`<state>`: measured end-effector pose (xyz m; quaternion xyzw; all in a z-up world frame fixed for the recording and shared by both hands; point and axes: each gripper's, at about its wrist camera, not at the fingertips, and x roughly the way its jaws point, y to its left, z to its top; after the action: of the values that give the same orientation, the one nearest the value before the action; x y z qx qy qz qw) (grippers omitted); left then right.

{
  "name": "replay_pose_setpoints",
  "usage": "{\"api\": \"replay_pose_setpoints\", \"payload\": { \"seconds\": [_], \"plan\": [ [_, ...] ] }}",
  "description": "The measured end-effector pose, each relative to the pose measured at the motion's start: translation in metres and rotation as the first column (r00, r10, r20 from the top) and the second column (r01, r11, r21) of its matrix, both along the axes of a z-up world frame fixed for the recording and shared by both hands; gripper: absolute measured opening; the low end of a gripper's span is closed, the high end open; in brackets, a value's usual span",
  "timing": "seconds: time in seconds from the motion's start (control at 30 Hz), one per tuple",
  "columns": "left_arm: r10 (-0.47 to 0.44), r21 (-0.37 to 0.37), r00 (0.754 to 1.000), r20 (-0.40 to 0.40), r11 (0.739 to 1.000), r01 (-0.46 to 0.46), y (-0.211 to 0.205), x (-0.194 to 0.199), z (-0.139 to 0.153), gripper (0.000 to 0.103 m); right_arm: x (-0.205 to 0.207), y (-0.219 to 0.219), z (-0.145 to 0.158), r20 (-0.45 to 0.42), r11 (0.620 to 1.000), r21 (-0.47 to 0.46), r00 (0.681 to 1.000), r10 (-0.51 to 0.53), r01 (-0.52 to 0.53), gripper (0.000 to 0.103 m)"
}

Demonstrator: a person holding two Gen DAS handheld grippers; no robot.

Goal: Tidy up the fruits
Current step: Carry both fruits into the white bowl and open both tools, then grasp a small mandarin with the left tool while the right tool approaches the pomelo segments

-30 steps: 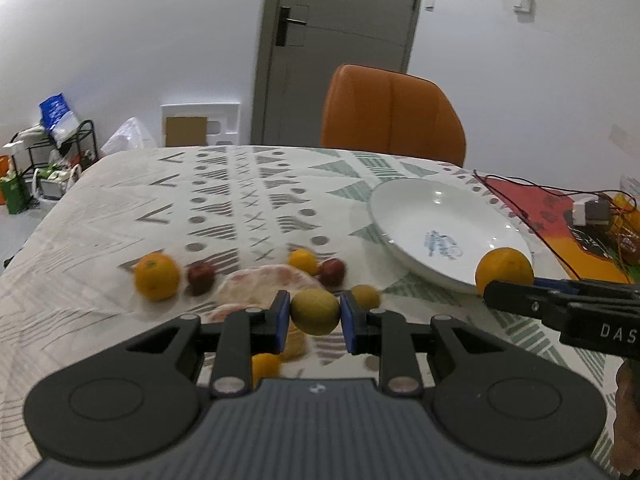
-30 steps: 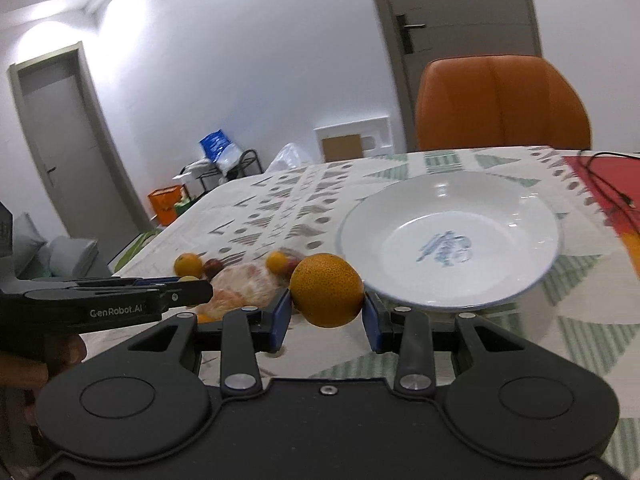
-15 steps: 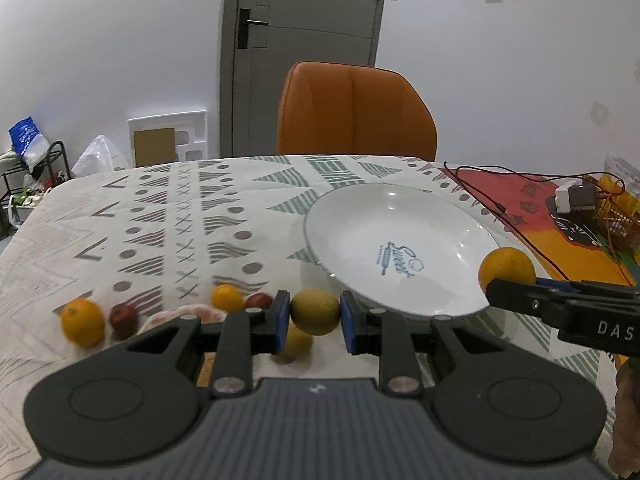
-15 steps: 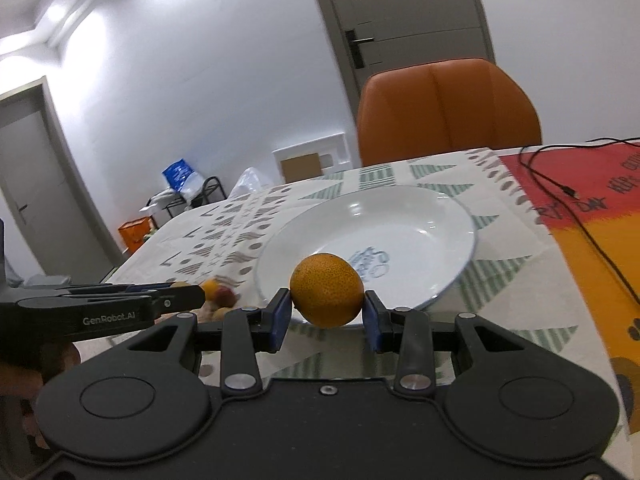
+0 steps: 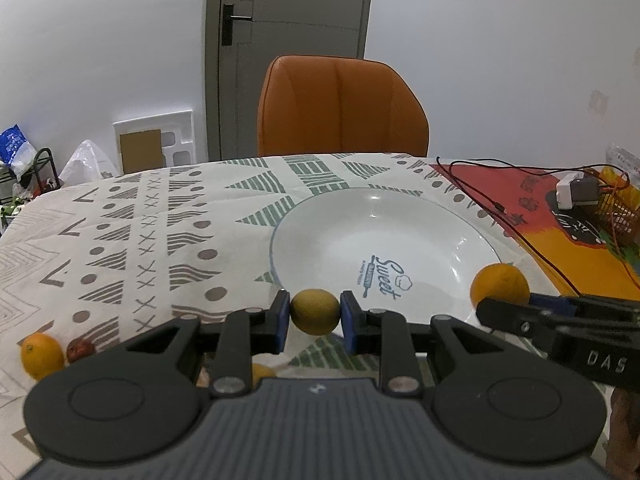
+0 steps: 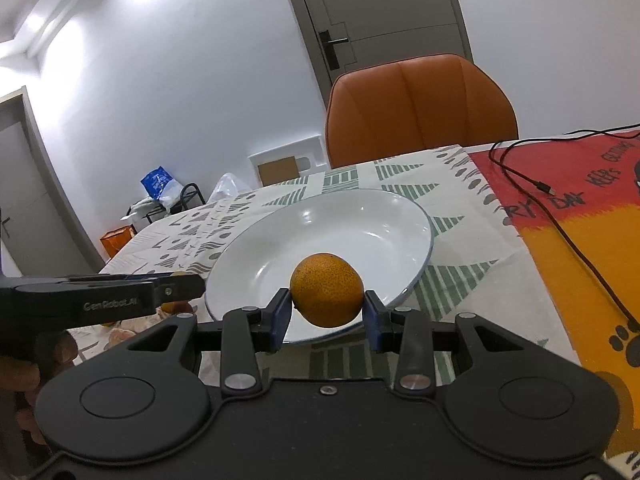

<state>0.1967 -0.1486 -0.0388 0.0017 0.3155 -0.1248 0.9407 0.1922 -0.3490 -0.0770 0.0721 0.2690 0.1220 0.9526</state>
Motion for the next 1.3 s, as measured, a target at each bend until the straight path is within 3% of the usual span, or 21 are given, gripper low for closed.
{"api": "replay_pose_setpoints", "payload": {
  "seconds": [0.33,0.73,0.8,0.87,0.97,1.0,1.07,1.3],
  "plan": [
    [-0.023,0.001,1.000,-0.010,1.000,0.023,-0.015,0.010,-0.003,0.026,0.001,0.002,0.004,-0.019,1.000,0.005,1.000,-0.019,0.019,0.042],
    [0.018,-0.022,1.000,0.010,1.000,-0.017,0.001,-0.011,0.011,0.058,-0.015,-0.007,0.005,-0.058,0.997,0.025,0.996,-0.068,0.069,0.053],
    [0.032,-0.026,0.999,0.006,0.999,-0.032,0.008,-0.015,0.014,0.063,-0.018,-0.006,0.007,-0.057,0.997,0.026,0.996,-0.065,0.066,0.059],
    [0.043,-0.033,0.999,0.015,0.999,-0.042,0.015,-0.021,0.017,0.069,-0.021,-0.004,0.011,-0.045,0.997,0.019,0.997,-0.068,0.069,0.073],
    [0.087,-0.044,0.995,0.039,0.995,-0.086,0.029,-0.031,0.023,0.082,-0.027,-0.001,0.015,-0.019,0.997,-0.002,0.997,-0.076,0.076,0.086],
    [0.100,-0.047,0.994,0.045,0.994,-0.098,0.033,-0.033,0.024,0.084,-0.028,0.000,0.017,-0.013,0.997,-0.009,0.997,-0.080,0.080,0.088],
    [0.125,-0.053,0.991,0.050,0.991,-0.123,0.043,-0.037,0.026,0.086,-0.029,0.002,0.019,-0.008,0.996,-0.015,0.996,-0.089,0.089,0.100],
    [0.182,-0.077,0.982,0.051,0.981,-0.178,0.073,-0.052,0.032,0.091,-0.036,0.016,0.026,0.018,0.996,-0.030,0.997,-0.079,0.079,0.103]
  ]
}}
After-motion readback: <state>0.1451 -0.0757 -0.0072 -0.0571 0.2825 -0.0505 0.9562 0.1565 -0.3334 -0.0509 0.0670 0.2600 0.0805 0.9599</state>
